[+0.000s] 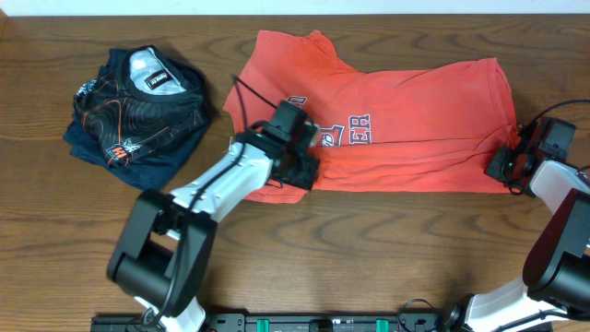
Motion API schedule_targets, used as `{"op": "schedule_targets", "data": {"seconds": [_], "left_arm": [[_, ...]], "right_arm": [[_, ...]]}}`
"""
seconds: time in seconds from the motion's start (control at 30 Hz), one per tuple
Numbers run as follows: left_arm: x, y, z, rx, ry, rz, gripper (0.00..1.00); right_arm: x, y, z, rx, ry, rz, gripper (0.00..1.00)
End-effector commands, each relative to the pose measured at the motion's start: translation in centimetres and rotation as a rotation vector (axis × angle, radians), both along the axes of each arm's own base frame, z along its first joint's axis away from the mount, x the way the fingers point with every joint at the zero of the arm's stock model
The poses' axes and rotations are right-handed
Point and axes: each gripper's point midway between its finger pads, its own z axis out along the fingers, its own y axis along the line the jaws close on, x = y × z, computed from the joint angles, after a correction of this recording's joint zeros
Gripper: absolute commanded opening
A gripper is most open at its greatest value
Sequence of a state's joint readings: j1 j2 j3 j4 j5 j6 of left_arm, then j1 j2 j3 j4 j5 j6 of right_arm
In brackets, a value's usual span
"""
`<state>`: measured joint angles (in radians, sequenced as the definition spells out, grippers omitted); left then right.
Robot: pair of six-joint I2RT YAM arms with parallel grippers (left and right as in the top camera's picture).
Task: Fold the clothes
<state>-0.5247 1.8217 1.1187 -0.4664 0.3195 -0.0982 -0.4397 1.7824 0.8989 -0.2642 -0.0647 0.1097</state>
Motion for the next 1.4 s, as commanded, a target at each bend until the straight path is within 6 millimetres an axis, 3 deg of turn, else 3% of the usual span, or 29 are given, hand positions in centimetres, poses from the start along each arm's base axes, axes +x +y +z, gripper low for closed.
{"op": "schedule_targets", "data": {"seconds": [0.0,0.23,0.33,0.47,0.73,0.97,1.37], "left_arm": [[-0.4,0.4,-1.8,0.088,-0.013,-0.049,0.55],[-0.5,0.7,-3.0,0.128,-0.010,-0.059,0.54],[0.0,1.4,-3.1,0.171,-0.036,-0.044,0.27],[0.6,1.1,-2.1,0.157,-0.057,-0.041,0.10],[4.0,0.1,2.1,0.092,-0.222,-0.004,0.10],[8.0,0.6,3.8,0.109,-0.394,0.055,0.10],[11.7,0.8,6.3,0.038,-0.535,0.112,0.10]], "right_arm": [[-2.1,1.5,-3.4,0.056,0.103,0.010,0.03],[-2.1,1.4,-3.4,0.055,0.102,0.010,0.05],[-2.1,1.4,-3.4,0.055,0.102,0.010,0.05],[-2.0,1.4,-3.4,0.055,0.101,0.010,0.05],[-2.0,1.4,-3.4,0.055,0.101,0.010,0.06],[-2.1,1.4,-3.4,0.055,0.102,0.010,0.06],[-2.1,1.5,-3.4,0.055,0.102,0.010,0.06]]}}
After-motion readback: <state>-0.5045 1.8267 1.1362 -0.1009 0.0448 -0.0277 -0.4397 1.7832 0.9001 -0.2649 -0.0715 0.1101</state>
